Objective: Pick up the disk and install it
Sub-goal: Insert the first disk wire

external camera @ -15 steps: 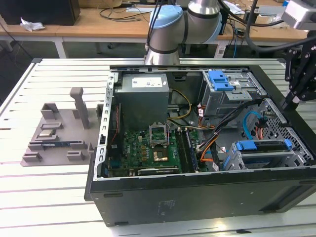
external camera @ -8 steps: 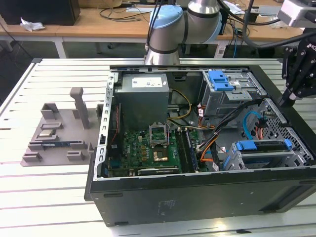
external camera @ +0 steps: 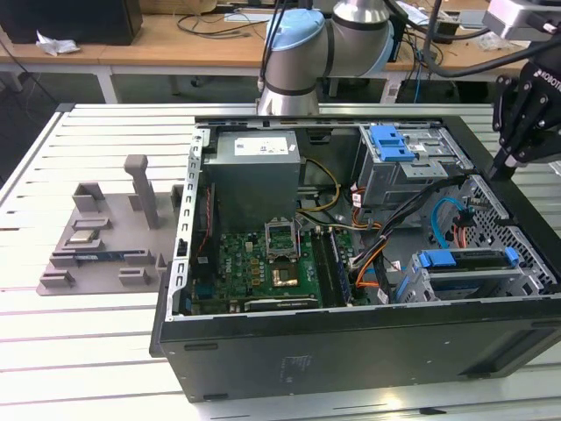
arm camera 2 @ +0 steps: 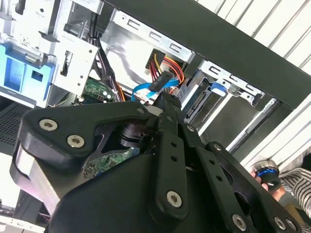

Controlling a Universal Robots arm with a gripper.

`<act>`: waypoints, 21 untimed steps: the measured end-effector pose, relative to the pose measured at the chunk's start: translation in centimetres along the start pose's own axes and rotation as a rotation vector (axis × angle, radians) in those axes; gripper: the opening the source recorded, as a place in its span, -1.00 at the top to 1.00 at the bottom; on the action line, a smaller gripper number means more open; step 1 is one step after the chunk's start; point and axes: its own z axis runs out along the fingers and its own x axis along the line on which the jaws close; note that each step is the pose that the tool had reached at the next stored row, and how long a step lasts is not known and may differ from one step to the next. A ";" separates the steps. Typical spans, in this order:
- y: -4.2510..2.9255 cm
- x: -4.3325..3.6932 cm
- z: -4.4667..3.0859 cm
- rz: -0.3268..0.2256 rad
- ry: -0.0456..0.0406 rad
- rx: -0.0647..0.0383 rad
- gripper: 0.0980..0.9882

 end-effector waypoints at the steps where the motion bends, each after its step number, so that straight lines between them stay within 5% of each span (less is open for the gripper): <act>1: 0.00 -0.09 0.01 0.000 0.0000 0.000 0.98; 8: 0.01 -0.66 0.45 0.000 0.0007 0.000 0.96; 9: 0.01 -0.66 0.44 0.000 0.0009 0.000 0.43; 11: 0.01 -0.67 0.48 0.000 0.0072 0.000 0.28; 12: 0.01 -0.67 0.61 0.000 0.0141 0.000 0.28; 21: -0.03 -0.69 2.58 0.000 0.0141 0.000 0.28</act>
